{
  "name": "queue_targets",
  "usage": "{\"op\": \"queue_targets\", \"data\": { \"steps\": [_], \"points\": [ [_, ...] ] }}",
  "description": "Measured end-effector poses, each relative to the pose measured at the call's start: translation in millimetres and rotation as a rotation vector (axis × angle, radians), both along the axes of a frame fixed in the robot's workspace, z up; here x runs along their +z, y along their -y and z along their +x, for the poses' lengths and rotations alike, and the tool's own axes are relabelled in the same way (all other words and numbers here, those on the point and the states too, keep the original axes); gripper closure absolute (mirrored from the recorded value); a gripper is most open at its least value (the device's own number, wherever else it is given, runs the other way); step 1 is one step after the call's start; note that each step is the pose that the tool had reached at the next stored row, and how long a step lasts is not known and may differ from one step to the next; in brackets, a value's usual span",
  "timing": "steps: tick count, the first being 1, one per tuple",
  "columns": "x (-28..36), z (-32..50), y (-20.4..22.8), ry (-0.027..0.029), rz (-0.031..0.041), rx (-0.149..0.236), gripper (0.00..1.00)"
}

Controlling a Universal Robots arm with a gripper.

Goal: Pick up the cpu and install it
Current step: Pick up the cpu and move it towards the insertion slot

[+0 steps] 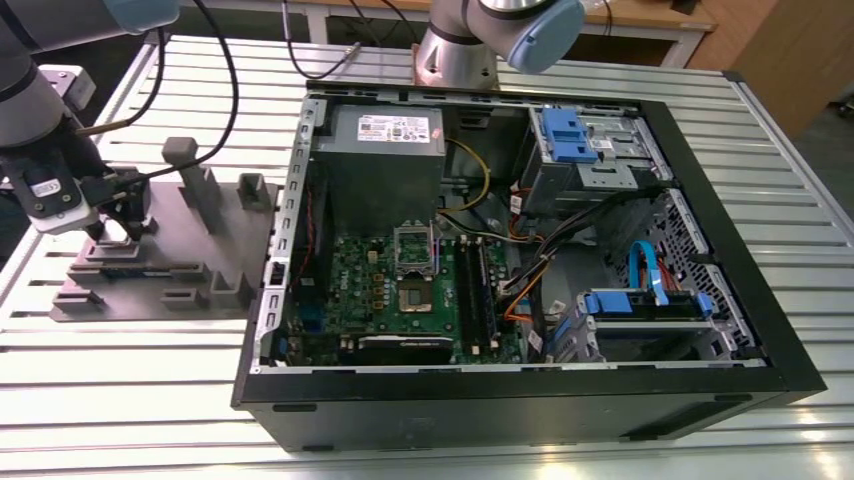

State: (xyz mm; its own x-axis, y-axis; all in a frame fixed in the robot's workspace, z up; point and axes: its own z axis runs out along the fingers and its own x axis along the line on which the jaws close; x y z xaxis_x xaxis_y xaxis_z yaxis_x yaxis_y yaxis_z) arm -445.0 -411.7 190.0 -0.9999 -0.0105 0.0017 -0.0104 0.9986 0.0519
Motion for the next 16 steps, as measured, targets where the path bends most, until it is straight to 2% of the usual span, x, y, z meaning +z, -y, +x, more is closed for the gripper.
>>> {"op": "queue_targets", "data": {
  "steps": [7,16],
  "points": [
    [0.1,0.0,0.0,0.0000,0.0002,0.000,0.53],
    [5.6,0.0,0.0,0.0003,0.0003,0.000,0.53]
  ]
}}
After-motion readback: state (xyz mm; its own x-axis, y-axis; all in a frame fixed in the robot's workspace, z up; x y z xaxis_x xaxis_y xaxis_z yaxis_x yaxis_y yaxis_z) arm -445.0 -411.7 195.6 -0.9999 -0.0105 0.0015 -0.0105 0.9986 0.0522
